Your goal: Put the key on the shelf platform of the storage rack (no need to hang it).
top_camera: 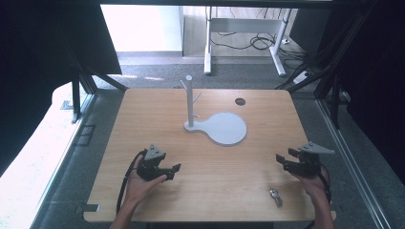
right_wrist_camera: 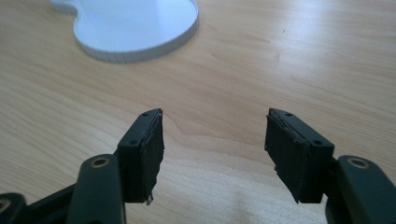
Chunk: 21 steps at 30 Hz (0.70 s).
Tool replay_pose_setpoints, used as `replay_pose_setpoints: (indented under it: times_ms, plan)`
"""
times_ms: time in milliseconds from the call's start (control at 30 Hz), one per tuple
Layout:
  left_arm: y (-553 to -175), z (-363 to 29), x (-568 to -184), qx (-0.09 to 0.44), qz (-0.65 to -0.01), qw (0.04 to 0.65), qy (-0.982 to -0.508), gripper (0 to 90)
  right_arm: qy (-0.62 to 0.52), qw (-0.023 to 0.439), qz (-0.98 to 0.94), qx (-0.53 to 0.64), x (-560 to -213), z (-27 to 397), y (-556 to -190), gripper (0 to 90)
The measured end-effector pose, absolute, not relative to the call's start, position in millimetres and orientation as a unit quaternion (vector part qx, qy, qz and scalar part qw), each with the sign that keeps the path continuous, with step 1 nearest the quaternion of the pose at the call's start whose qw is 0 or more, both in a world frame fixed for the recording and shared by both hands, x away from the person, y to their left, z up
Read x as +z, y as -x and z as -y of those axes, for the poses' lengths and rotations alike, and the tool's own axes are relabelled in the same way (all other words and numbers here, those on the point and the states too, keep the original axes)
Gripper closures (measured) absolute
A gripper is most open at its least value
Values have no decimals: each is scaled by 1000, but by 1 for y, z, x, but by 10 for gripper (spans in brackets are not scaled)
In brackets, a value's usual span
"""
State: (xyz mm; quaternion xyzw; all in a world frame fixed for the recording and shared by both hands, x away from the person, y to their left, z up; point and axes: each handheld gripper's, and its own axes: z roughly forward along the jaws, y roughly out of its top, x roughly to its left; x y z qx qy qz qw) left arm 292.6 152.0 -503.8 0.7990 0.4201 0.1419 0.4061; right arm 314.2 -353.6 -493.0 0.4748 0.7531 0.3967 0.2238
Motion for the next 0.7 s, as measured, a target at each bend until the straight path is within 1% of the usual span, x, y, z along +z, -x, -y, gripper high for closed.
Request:
replay_pose_setpoints:
  times_ms: [100,267,433,600,700]
  plan:
    - [-294,-157,-506,137,-420,415,-795,245,-473,220,-759,389,-498,352,-317,407]
    - [-294,-157,-501,145,-413,423,-794,246,-469,206,-770,380,-501,349,-320,406]
    - [-289,-150,-495,146,-397,426,-800,241,-473,203,-760,396,-500,349,-312,385]
    - [-287,-148,-493,149,-388,422,-806,232,-474,199,-761,395,-502,348,-315,375]
    - [-287,-148,-494,148,-389,419,-807,250,-470,201,-763,395,-500,347,-315,359]
